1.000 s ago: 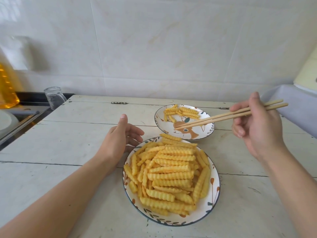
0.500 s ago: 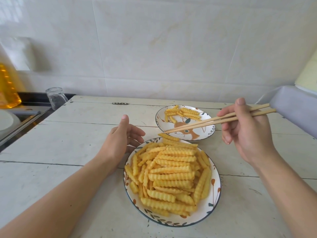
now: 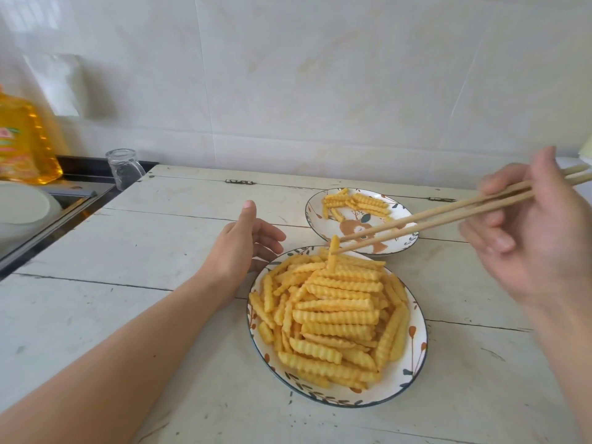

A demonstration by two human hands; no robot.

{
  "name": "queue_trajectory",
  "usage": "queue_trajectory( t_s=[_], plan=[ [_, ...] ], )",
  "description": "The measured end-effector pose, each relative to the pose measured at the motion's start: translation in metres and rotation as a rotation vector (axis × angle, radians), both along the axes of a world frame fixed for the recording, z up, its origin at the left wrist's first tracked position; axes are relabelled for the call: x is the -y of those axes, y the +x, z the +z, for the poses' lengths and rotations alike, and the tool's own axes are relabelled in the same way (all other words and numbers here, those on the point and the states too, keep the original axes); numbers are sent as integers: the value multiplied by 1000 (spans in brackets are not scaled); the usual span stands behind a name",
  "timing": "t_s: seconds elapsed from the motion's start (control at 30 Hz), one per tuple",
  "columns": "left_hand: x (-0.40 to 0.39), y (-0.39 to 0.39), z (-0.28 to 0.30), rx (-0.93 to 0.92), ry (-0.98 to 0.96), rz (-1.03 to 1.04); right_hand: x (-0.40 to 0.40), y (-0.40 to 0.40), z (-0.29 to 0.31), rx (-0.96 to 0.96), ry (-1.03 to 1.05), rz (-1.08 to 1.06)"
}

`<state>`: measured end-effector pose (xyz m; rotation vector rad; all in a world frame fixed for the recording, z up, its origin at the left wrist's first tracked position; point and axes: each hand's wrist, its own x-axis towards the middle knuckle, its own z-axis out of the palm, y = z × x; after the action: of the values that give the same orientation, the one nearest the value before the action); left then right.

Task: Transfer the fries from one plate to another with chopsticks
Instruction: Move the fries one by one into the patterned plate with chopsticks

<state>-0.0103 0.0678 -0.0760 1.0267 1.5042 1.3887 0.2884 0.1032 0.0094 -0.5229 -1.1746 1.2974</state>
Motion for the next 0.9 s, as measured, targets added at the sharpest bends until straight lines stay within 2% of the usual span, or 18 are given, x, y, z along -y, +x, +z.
queue_trajectory(
  t_s=[0.13,0.3,0.5,0.7,0.8,0.83,0.9],
  plan=[
    [0,0,0,8,-2,-3,12,-13,1,14,57,108],
    [0,-1,0,21,0,6,24,-36,-10,-25,-68,107],
    [0,-2,0,21,-1,4,23,-37,-15,138,-64,53],
    [-1,-3,-3,18,8,-3,9,-16,-4,46,-18,-131],
    [-2,-4,-5,36,14,-12,-8,-4,-8,-15,-39,-347],
    [-3,-5,-5,41,15,-12,-14,-1,-12,23,-29,-457],
    [-4,-4,-6,45,18,-14,-25,6,-24,232,38,-664]
  ],
)
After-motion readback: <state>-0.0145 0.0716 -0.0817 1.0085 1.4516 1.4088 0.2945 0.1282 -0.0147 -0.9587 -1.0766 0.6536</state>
